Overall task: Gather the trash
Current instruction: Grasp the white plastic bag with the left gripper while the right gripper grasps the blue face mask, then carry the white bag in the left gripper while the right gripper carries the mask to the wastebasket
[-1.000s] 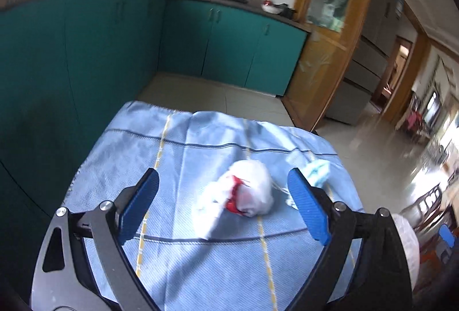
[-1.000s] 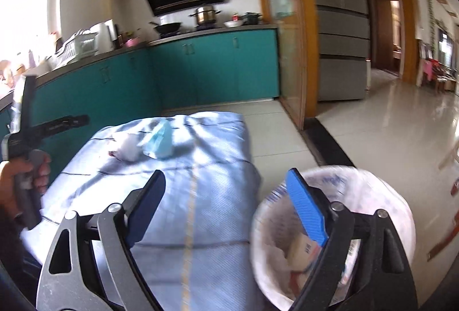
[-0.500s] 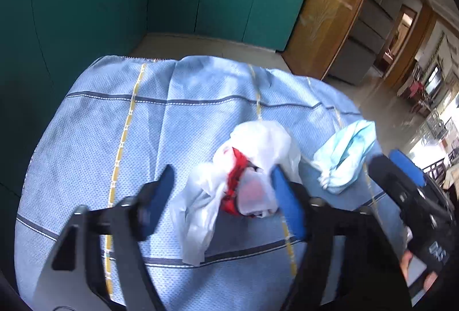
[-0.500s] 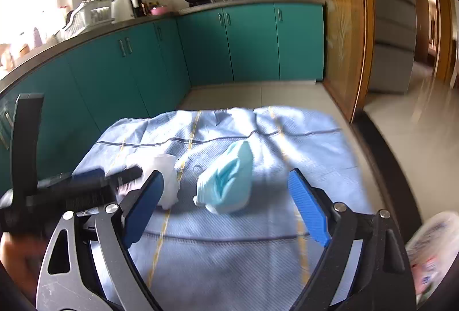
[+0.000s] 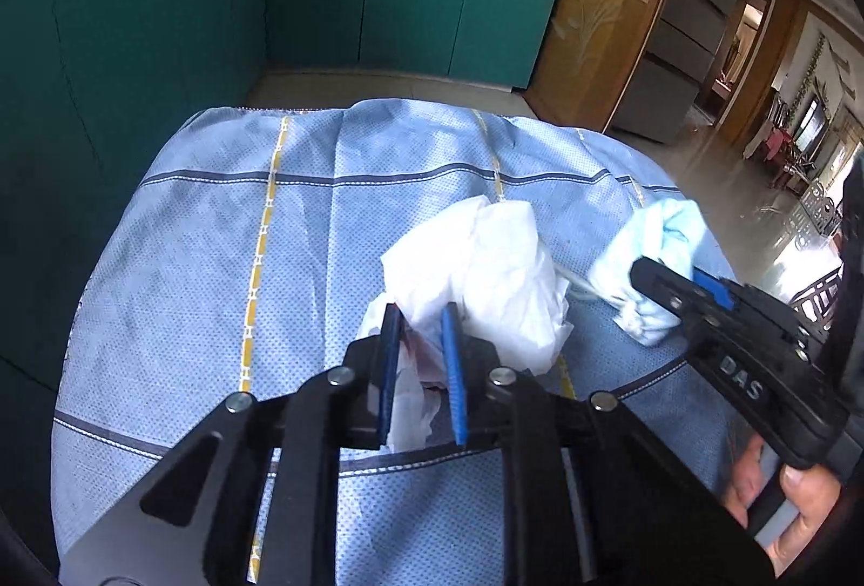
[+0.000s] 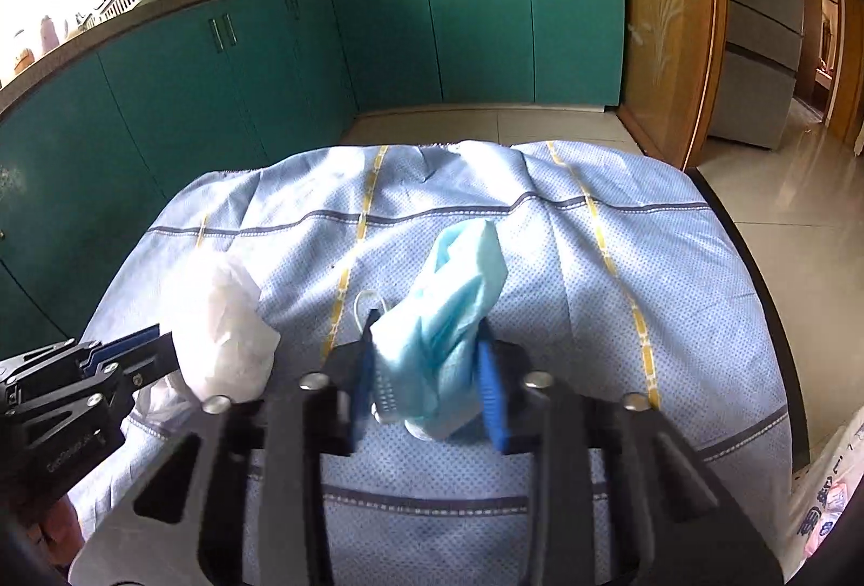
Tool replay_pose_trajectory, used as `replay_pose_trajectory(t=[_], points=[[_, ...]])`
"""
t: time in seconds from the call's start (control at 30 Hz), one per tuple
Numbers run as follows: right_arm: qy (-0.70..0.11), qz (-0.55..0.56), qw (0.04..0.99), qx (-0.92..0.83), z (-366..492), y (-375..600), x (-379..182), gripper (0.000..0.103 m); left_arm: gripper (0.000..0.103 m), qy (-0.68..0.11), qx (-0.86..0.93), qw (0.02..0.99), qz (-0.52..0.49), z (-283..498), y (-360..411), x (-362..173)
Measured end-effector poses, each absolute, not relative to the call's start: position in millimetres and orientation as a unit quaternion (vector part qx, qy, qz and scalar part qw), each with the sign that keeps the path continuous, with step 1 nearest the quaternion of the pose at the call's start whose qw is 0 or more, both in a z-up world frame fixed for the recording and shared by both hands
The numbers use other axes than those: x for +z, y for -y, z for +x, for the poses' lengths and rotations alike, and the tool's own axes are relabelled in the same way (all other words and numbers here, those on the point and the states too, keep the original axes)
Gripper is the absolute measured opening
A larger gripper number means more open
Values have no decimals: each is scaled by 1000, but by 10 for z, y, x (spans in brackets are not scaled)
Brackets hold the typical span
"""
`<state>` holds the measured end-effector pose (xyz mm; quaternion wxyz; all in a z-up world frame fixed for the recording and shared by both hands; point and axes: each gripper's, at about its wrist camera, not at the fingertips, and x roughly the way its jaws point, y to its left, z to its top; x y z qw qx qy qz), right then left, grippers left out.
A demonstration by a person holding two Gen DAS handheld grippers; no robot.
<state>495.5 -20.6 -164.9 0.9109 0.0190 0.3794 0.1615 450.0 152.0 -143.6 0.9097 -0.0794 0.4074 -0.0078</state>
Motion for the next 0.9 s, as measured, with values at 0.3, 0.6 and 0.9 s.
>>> replay_pose_trajectory(t=[0.3, 0.6, 0.9], points=[[-346, -15, 926, 150, 4490, 397, -1363, 24, 49, -410, -9, 903, -130, 4628, -1539, -1530], [-300, -48, 941, 151, 3935, 592, -1082, 24, 12, -395, -48, 912, -94, 4490, -1300, -1386], [-270, -28, 952, 145, 3370, 964, -1027, 24, 12, -295, -23, 955, 37, 3707, -706, -766]])
